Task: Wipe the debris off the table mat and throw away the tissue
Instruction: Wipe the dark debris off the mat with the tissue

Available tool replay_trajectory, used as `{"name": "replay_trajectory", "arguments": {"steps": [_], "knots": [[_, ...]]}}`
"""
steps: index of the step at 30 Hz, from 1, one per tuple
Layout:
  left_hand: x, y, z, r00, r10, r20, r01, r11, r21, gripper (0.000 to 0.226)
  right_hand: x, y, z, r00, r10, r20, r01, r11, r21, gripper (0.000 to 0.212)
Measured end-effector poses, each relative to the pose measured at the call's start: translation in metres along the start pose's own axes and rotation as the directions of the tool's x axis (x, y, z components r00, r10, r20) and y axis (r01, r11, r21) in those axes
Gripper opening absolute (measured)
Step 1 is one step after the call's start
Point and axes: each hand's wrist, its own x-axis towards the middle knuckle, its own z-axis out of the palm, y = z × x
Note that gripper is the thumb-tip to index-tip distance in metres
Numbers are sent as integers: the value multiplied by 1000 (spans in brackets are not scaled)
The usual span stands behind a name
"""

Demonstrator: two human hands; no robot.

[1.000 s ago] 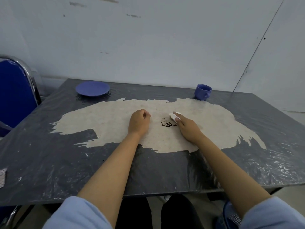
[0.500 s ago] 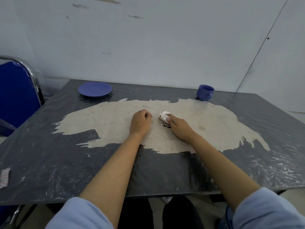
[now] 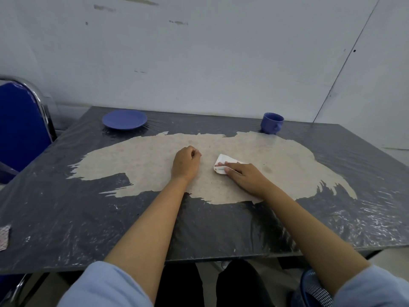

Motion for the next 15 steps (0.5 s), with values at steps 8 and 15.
{"name": "replay_trajectory", "arguments": {"steps": [8,15], "knots": [[-1,0,0,1000,-6,4,6,1000,-5,25,-11,-2,-3,999,-11,-38,14,996,88,60],[-2,2,-2,1000,3,5,-3,1000,-2,25,-10,9,-3,996,59,-66,-60,998,-15,39]]}}
